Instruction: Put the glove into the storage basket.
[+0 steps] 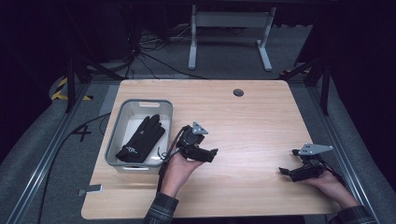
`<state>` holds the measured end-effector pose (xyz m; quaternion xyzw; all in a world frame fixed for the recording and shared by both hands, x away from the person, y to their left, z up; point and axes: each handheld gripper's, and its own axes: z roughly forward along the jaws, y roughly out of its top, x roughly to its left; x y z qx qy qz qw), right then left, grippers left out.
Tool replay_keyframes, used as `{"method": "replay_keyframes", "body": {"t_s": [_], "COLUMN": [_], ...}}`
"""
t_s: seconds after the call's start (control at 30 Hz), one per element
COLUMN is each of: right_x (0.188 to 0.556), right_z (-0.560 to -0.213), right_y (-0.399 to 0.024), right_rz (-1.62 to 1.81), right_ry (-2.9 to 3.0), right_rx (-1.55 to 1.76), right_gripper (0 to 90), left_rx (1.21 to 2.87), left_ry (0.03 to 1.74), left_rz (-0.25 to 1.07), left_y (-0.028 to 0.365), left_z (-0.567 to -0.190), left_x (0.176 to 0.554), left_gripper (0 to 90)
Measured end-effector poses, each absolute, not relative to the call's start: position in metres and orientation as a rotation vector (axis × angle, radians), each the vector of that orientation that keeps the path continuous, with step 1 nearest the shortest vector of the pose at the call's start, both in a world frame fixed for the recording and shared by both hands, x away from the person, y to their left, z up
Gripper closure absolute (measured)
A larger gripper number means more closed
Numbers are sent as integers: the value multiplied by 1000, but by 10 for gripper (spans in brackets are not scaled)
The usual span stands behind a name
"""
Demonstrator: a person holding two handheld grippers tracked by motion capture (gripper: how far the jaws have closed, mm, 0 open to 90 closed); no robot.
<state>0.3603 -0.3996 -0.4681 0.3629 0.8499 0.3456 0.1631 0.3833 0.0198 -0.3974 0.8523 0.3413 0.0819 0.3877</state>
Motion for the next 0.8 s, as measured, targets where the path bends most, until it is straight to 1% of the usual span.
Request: {"method": "replay_keyframes", "body": {"t_s": [0.2, 0.43, 0.8], "right_x": [360, 360, 360], "right_z": [-468, -468, -468], "right_y": [-400, -400, -400], "right_rz": [986, 986, 986], "right_ry": [2426, 2426, 2426], "right_rx": [1032, 1032, 1032], "right_gripper": [0, 0, 1], "left_rx": [2203, 2252, 2284], "left_ry": [817, 817, 821], "left_rz": [198, 211, 195], "left_y": [0, -12, -16], "left_z": [-420, -439, -450], "left_x": [372, 364, 366], "left_gripper": [164, 159, 158]}}
